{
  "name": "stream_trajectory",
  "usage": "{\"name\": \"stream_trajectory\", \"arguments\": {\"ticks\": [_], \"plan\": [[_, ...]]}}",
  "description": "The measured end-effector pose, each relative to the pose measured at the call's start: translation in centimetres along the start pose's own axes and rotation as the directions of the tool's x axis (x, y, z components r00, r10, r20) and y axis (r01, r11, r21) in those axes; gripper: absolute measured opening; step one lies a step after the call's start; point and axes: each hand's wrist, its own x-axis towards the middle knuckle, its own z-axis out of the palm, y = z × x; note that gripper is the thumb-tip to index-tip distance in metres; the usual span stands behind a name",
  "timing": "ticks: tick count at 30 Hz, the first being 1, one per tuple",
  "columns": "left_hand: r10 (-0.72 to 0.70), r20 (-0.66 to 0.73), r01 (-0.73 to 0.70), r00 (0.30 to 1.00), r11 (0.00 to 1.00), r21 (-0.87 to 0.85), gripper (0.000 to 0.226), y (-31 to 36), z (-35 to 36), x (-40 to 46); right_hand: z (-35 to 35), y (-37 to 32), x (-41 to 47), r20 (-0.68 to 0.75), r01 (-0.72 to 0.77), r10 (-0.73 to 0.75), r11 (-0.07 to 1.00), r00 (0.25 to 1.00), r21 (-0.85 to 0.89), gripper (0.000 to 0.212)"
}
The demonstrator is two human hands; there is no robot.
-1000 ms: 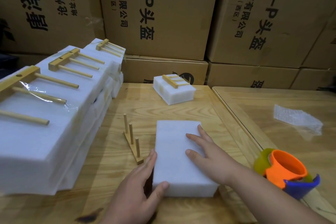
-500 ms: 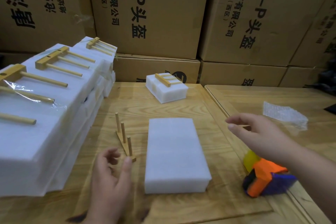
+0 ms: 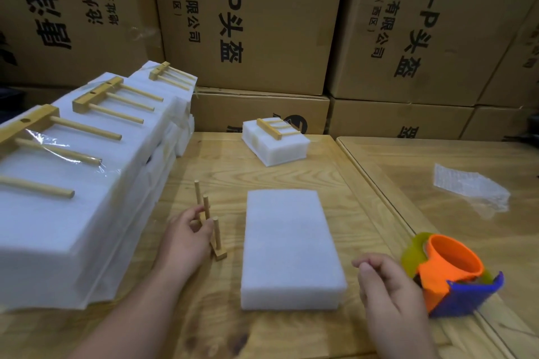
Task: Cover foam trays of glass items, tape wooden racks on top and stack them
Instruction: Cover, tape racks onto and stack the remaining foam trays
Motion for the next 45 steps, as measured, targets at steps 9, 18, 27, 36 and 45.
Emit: {"name": "stream_trajectory", "arguments": {"ticks": [9, 18, 27, 36, 45], "plan": [[0.062, -0.059, -0.061, 0.996, 0.998, 0.014, 0.011, 2.7, -0.4, -0.5, 1.6, 2.3, -0.9, -0.038, -0.112, 0.119, 0.981, 0.992, 0.159, 0.036], [0.434, 0.086, -0.442, 0.897, 0.872, 0.210, 0.029, 12.6, -1.4, -1.9, 1.5, 2.1, -0.8, -0.018, -0.152, 0.158, 0.970, 0.987, 0.188, 0.035], [0.364, 0.616, -0.708, 0.699, 0.475, 0.522, 0.030, 15.6, 3.0, -3.8, 1.4, 1.9, -0.8, -0.009, -0.188, 0.195, 0.955, 0.981, 0.230, 0.035], [0.336, 0.613, -0.688, 0.715, 0.495, 0.531, 0.027, 15.8, 3.7, -4.4, 1.4, 1.8, -0.8, -0.010, -0.189, 0.196, 0.955, 0.980, 0.230, 0.034], [0.320, 0.590, -0.668, 0.741, 0.447, 0.596, 0.029, 15.6, 4.1, -4.2, 1.3, 1.7, -0.7, 0.001, -0.194, 0.199, 0.955, 0.980, 0.224, 0.036]]}}
